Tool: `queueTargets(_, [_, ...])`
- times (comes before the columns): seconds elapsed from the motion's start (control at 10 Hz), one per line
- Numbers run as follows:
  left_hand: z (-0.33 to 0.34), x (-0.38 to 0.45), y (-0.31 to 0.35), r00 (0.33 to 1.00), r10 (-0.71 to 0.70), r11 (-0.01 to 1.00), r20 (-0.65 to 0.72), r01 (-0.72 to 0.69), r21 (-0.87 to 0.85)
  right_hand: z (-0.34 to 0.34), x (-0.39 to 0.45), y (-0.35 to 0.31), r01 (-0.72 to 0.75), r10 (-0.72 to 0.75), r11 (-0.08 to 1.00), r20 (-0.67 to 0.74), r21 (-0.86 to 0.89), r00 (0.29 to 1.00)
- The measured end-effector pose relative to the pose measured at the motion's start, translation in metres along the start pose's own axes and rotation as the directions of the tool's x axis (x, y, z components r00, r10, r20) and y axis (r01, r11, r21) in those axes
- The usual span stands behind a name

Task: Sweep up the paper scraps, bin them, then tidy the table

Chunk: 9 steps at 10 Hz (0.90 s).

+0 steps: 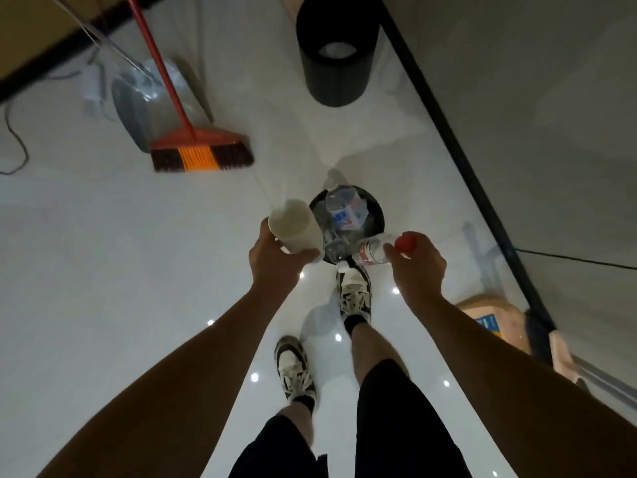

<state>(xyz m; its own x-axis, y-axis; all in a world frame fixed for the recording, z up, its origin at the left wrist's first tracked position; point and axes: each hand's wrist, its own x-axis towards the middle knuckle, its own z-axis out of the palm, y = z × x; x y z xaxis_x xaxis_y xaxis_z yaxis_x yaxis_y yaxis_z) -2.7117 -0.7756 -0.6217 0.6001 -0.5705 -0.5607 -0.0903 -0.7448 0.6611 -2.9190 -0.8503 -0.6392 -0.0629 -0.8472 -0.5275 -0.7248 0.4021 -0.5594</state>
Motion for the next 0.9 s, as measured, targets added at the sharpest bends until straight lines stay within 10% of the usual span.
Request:
queueTargets(0.3, [0.097,0.123,-0.054,0.991,-0.005,0.999,-0.136,0.011,0.04,0.085,0.107,0.064,0.104,-0.074,0.984,0.2,-0.145,0.977])
queueTargets(0.9, [0.123,0.159,-0.06,0.965,0.147,0.885,0.215,-0.226,0.408,0.096,0.112,0.089,-0.014,0.054,0.982,0.212,-0.186,0.976])
